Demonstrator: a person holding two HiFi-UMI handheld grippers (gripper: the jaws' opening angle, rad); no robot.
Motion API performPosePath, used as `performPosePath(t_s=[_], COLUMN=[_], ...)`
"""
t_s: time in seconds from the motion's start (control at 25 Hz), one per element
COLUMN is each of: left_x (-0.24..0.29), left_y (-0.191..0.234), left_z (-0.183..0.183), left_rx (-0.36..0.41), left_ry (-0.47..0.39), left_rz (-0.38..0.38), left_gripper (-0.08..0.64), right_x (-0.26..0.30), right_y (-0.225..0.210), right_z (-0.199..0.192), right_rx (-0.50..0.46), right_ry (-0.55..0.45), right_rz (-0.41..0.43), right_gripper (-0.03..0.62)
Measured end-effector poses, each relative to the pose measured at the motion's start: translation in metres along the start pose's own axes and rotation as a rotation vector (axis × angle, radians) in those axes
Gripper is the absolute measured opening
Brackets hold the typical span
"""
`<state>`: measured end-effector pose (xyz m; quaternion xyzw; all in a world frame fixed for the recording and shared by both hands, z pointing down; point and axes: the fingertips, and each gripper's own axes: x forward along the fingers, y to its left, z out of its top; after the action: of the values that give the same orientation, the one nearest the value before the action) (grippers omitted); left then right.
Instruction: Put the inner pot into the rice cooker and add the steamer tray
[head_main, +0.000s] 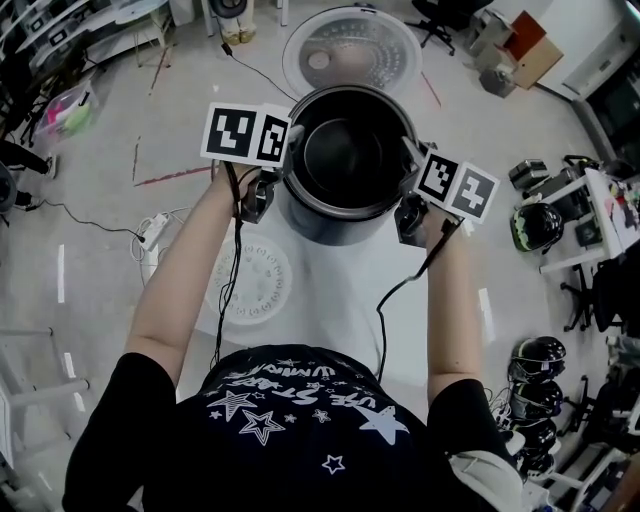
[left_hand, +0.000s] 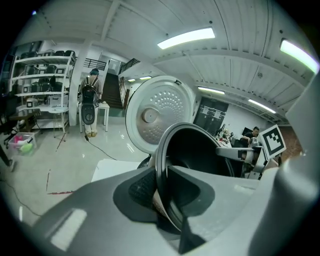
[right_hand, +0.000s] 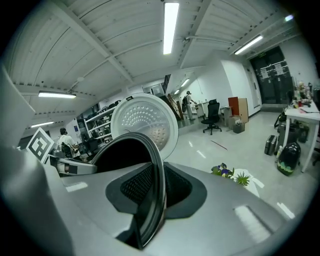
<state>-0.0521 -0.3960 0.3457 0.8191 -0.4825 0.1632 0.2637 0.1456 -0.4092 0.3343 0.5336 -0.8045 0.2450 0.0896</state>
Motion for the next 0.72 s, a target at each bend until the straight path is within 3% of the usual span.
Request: performPosePath(t_s=[0.48, 0.72], left_x=[0.044, 0.058], left_y=[0.015, 0.022], left_z=[-0.025, -0.031], left_rx=[-0.027, 0.004], left_ry=[0.097, 0.132], left_rz=[0.005, 0.041], left_gripper=[0.071, 0.072], right_x=[0.038, 0.051], right_y=[-0.027, -0.034], right_z=[-0.026, -0.039], right_rx=[-0.032, -0.129], right_ry=[0.094, 0.15], right_rz=[0.006, -0.025], right_gripper=[0.084, 0.087])
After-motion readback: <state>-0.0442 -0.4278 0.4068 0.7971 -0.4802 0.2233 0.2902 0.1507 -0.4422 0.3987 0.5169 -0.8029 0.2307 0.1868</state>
